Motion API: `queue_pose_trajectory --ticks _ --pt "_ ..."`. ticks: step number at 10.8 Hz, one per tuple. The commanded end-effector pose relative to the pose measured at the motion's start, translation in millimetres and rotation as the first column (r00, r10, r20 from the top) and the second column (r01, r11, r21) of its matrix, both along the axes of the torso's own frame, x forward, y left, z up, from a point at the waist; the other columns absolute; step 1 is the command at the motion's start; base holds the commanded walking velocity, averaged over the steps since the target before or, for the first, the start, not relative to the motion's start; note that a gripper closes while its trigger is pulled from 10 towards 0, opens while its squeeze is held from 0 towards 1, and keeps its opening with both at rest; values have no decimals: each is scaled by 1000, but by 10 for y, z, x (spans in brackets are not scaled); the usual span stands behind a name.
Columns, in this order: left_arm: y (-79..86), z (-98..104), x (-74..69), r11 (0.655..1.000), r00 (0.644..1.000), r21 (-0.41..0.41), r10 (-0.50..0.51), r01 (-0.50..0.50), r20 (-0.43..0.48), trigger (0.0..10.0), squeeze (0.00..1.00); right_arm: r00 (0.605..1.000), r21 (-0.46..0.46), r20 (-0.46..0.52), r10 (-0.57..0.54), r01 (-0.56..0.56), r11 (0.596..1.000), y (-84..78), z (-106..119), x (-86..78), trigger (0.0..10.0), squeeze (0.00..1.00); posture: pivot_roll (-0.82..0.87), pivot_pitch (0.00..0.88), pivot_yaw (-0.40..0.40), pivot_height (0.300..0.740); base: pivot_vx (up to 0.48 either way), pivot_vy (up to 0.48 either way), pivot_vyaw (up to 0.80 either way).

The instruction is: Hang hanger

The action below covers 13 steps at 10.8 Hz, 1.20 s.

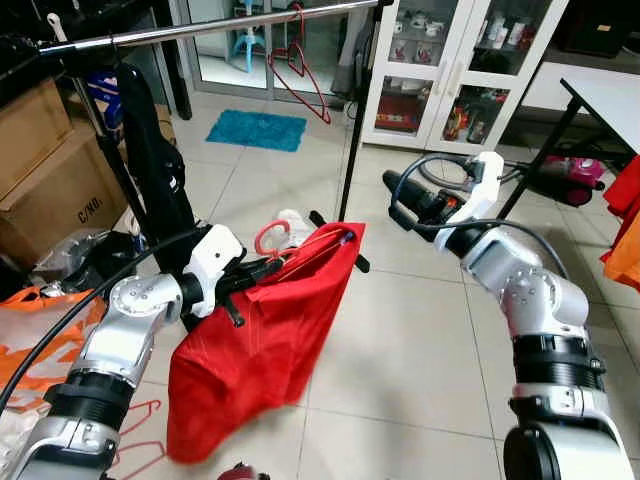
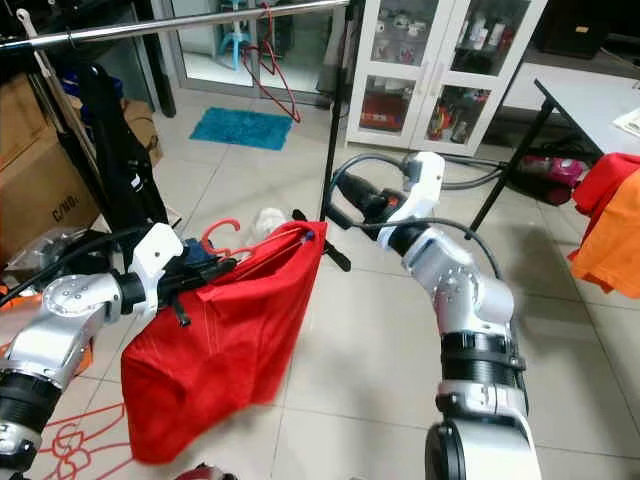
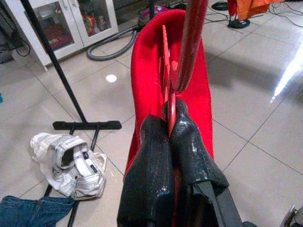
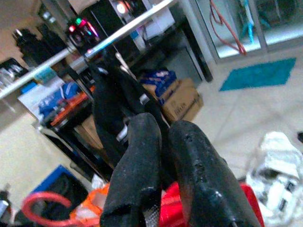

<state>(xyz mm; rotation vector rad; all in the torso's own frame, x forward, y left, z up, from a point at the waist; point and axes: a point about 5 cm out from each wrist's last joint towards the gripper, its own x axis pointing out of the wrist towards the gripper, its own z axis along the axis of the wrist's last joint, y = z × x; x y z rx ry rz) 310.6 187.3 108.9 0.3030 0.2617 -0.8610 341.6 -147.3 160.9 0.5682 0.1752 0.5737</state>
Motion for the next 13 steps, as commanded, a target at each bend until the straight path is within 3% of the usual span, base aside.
queue_pose_trajectory --ticks 1,2,3,5,11,12,13 --pt "-15 79 39 1000 999 -8 4 -4 34 10000 0 997 -39 -64 -32 30 999 -30 -163 -20 10000 376 10 0 -43 740 0 0 0" --pt "-45 125 51 999 999 -40 5 -3 49 10000 0 993 -18 -118 -29 27 999 16 -304 -67 10000 1000 10 0 -43 740 0 0 0" --pt "-114 191 32 995 998 -95 -22 28 64 10000 0 985 45 -175 10 -2 999 95 -436 -144 10000 1000 11 0 -39 740 0 0 0" --pt "-193 220 11 992 996 -107 -55 63 74 10000 0 975 76 -214 51 -36 996 81 -567 -214 10000 1000 11 0 -35 740 0 0 0" --pt "-249 199 -35 989 994 -112 -87 94 60 10000 0 971 5 -239 -26 28 1000 -39 -695 -160 10000 1000 10 0 -35 740 0 0 0" --pt "-256 196 -43 989 994 -113 -88 94 58 10000 0 966 -27 -250 -70 66 997 -94 -741 -138 10000 0 10 0 -35 740 0 0 0" --pt "-267 193 -49 988 994 -114 -94 100 56 10000 0 962 -66 -249 -110 96 993 -143 -773 -108 10000 0 9 0 -36 740 0 0 0"
